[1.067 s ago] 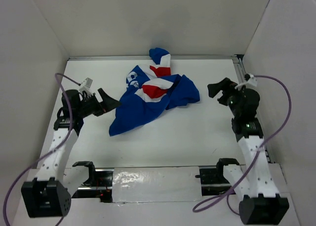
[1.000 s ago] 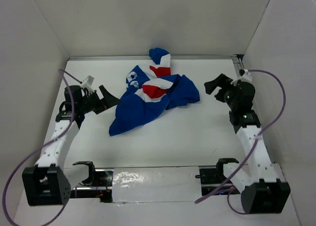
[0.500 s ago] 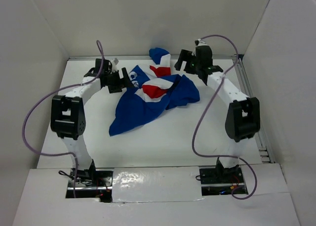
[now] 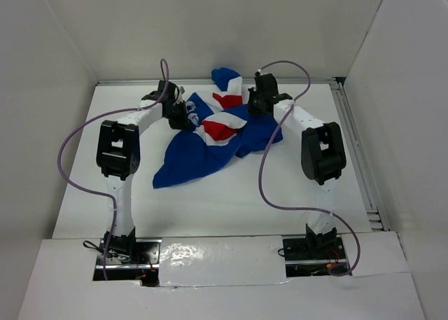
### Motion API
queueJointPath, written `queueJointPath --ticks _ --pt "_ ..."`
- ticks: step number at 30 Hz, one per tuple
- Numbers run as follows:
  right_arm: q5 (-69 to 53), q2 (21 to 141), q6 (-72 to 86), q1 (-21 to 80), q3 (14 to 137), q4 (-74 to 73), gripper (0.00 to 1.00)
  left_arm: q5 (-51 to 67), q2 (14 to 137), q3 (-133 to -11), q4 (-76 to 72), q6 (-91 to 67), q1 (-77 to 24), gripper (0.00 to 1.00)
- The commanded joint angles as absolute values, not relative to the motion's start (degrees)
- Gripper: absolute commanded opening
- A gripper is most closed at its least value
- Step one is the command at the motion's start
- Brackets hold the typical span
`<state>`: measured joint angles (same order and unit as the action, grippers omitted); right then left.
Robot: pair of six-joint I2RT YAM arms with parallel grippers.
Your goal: Zip up the jacket
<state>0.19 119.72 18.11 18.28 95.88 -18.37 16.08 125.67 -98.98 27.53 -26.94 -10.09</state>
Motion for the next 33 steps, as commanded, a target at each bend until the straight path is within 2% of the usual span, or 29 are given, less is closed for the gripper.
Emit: queueJointPath --ticks 1,5,9,14,17,20,23,30,33 --pt "0.3 107.5 16.7 19.6 92.3 -13.6 0.0 19.9 121.9 -100.5 28.8 -26.3 -11.0 0.0" --pt "6.5 91.7 15.6 22.1 84.1 -9.8 0.0 21.1 104.7 -92.8 23.1 -26.0 -13.3 0.0" --pt "10.7 72.0 16.4 24.4 78.5 -10.0 0.0 18.6 80.2 -84.7 19.3 -26.3 -15.6 0.0" --pt "5.2 54.9 16.0 25.8 79.5 -14.7 0.0 19.2 59.7 -81.9 18.0 -26.4 -19.2 0.0" --pt "-2.5 48.5 15.5 27.2 83.1 -16.6 0.0 22.6 48.0 -81.6 16.4 -27.2 -19.6 0.0" --pt "-7.1 44.1 14.7 28.1 86.0 -16.3 0.0 29.3 44.0 -85.1 15.4 -27.6 -19.6 0.0" --pt "-6.0 43.0 15.6 28.3 86.9 -17.7 0.0 34.3 44.3 -88.4 16.8 -28.4 -19.6 0.0" --pt "10.4 51.0 19.1 25.9 78.5 -21.8 0.0 34.0 56.2 -85.4 18.8 -31.6 -19.5 0.0" --pt "11.1 59.3 22.1 20.8 75.7 -23.2 0.0 33.7 65.6 -82.2 18.2 -32.3 -19.8 0.12"
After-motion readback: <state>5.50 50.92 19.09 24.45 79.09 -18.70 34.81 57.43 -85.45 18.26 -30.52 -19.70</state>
